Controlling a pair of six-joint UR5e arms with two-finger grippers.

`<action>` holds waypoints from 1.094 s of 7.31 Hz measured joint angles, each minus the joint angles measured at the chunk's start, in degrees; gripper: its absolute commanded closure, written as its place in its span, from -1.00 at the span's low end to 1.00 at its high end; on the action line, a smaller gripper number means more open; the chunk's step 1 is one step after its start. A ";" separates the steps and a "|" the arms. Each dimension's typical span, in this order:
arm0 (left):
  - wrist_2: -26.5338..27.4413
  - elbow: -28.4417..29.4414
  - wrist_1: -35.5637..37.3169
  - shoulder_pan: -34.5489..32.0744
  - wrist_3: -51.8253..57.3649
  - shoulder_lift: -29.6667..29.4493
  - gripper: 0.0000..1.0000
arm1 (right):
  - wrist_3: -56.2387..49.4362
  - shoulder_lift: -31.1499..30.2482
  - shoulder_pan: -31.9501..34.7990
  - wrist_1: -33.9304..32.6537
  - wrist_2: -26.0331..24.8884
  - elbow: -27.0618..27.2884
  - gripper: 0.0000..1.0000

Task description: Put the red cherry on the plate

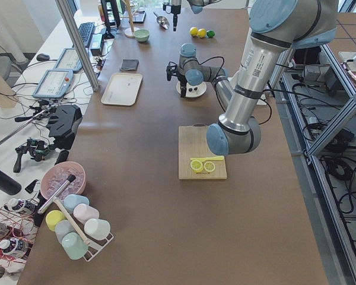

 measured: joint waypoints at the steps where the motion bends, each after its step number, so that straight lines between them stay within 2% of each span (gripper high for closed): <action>1: -4.81 -1.88 0.91 -6.51 11.36 5.45 -0.96 | -8.44 0.05 3.57 -5.07 0.06 0.03 -0.99; 3: -13.66 -1.86 1.37 -22.30 38.44 16.32 -0.96 | -22.23 0.07 9.51 -13.33 0.33 -0.34 -0.99; 5: -19.48 3.76 1.51 -38.26 65.21 23.20 -0.96 | -29.91 -0.61 13.66 -17.65 1.74 -0.47 -0.99; 6: -20.93 6.32 1.55 -43.33 74.08 26.28 -0.96 | -31.49 -1.29 14.66 -18.25 2.18 -0.48 -0.99; 8: -21.61 7.67 1.18 -47.96 80.00 32.51 -0.96 | -32.90 -2.44 15.74 -18.43 2.37 -0.49 -0.99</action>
